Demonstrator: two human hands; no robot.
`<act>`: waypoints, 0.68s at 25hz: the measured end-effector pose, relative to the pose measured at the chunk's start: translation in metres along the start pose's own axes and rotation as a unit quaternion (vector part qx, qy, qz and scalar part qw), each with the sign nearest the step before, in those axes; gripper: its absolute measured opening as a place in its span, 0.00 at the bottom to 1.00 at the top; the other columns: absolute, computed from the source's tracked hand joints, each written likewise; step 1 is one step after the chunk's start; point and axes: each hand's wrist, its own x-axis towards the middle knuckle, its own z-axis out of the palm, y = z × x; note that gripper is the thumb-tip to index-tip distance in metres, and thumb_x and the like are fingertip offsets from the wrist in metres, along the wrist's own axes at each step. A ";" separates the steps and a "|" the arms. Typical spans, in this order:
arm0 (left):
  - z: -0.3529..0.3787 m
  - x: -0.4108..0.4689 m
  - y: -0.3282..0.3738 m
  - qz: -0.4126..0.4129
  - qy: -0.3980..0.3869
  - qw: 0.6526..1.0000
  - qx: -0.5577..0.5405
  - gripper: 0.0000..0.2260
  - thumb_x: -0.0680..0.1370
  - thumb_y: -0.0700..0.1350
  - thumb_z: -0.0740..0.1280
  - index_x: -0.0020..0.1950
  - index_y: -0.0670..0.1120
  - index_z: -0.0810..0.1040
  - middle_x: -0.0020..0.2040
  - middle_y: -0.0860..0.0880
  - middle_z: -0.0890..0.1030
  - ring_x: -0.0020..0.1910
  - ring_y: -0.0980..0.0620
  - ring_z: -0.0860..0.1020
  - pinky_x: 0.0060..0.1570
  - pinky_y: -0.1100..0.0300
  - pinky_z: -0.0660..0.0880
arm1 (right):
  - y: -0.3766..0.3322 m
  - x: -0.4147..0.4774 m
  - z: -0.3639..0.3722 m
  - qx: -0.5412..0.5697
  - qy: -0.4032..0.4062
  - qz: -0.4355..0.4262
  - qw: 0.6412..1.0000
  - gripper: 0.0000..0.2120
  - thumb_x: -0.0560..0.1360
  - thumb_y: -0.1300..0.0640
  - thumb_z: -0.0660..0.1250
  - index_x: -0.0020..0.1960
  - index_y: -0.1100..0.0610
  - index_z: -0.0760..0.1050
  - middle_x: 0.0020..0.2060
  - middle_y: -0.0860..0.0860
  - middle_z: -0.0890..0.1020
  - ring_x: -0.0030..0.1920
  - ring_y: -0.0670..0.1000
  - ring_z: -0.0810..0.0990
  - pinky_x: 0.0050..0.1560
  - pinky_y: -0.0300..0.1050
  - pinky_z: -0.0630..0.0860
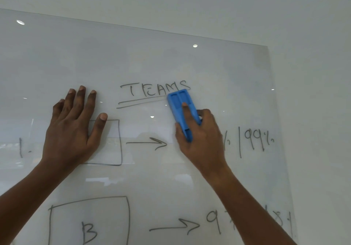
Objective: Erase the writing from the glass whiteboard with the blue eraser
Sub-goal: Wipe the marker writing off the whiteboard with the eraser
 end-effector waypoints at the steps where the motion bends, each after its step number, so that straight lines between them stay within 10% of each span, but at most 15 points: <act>1: 0.000 0.000 0.000 0.000 0.001 1.000 0.000 0.32 0.87 0.60 0.50 0.86 0.43 0.62 0.85 0.38 0.61 0.86 0.37 0.58 0.82 0.39 0.55 | 0.015 -0.005 -0.006 -0.021 0.015 0.026 0.999 0.29 0.80 0.47 0.68 0.77 0.59 0.71 0.50 0.61 0.77 0.42 0.57 0.78 0.37 0.51 0.82; 6: 0.001 0.000 0.002 -0.003 0.003 1.000 -0.002 0.32 0.87 0.60 0.49 0.86 0.42 0.62 0.85 0.39 0.61 0.86 0.37 0.58 0.83 0.40 0.54 | 0.022 0.029 0.000 -0.006 0.101 0.305 0.947 0.28 0.80 0.50 0.71 0.77 0.59 0.72 0.50 0.62 0.75 0.44 0.55 0.73 0.40 0.57 0.83; 12: -0.001 0.000 0.000 -0.006 -0.004 1.000 -0.008 0.32 0.87 0.61 0.46 0.86 0.43 0.62 0.86 0.40 0.60 0.86 0.39 0.57 0.84 0.40 0.55 | -0.045 0.024 0.024 0.027 0.001 -0.041 0.999 0.27 0.80 0.49 0.68 0.75 0.60 0.73 0.48 0.60 0.77 0.42 0.57 0.77 0.39 0.54 0.81; 17: -0.001 0.000 0.000 -0.004 0.003 1.000 -0.004 0.33 0.88 0.61 0.46 0.86 0.42 0.63 0.86 0.39 0.61 0.86 0.38 0.58 0.84 0.39 0.56 | 0.008 0.032 0.007 -0.009 0.077 0.160 0.984 0.29 0.80 0.48 0.67 0.77 0.59 0.71 0.48 0.62 0.76 0.41 0.58 0.77 0.37 0.55 0.83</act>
